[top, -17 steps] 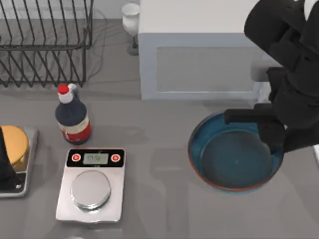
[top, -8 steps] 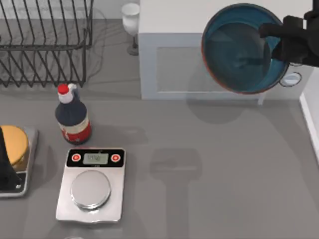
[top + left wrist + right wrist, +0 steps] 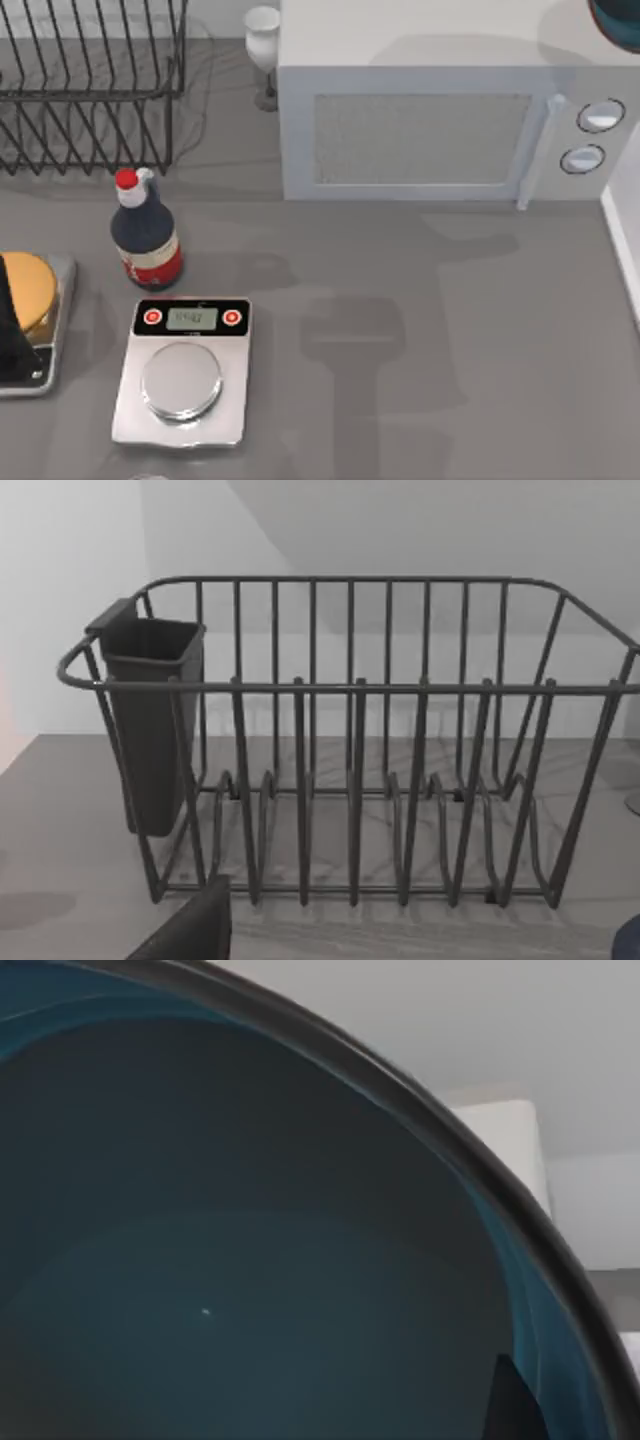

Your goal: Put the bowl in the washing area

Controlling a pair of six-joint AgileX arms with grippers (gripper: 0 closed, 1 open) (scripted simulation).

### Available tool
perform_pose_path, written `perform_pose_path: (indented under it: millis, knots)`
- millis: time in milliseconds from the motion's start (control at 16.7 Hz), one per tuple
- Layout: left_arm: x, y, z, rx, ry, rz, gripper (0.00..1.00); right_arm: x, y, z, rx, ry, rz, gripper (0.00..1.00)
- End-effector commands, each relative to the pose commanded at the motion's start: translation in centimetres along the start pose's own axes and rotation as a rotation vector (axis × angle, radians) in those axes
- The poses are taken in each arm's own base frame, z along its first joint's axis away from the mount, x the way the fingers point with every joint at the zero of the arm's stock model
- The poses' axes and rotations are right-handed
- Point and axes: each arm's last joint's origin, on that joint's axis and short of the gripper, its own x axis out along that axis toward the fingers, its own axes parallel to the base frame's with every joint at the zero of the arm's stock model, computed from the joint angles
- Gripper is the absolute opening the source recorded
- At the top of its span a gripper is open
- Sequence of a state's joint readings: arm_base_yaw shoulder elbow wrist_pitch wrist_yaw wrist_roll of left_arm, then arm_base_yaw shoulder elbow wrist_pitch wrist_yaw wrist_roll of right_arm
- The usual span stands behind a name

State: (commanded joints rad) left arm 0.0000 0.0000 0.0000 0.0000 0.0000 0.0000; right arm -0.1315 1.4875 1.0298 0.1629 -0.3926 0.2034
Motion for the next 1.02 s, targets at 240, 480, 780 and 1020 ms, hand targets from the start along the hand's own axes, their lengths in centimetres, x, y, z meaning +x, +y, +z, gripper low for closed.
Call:
perform_pose_path:
  millis: [240,480,780,1020]
  knots:
    - [0.0,0.0,0.0,0.000,0.000,0.000,1.00,-3.0,-6.2,-2.5,-0.130,-0.209,-0.095,0.00]
    - [0.0,0.0,0.0,0.000,0.000,0.000,1.00,-6.3,-9.6,-5.1,-0.232,-0.306,-0.201,0.00]
    - [0.0,0.0,0.0,0.000,0.000,0.000,1.00,-7.8,-10.6,-6.7,-0.263,-0.318,-0.251,0.00]
    - [0.0,0.0,0.0,0.000,0.000,0.000,1.00,-7.6,-10.5,-6.7,-0.261,-0.316,-0.248,0.00]
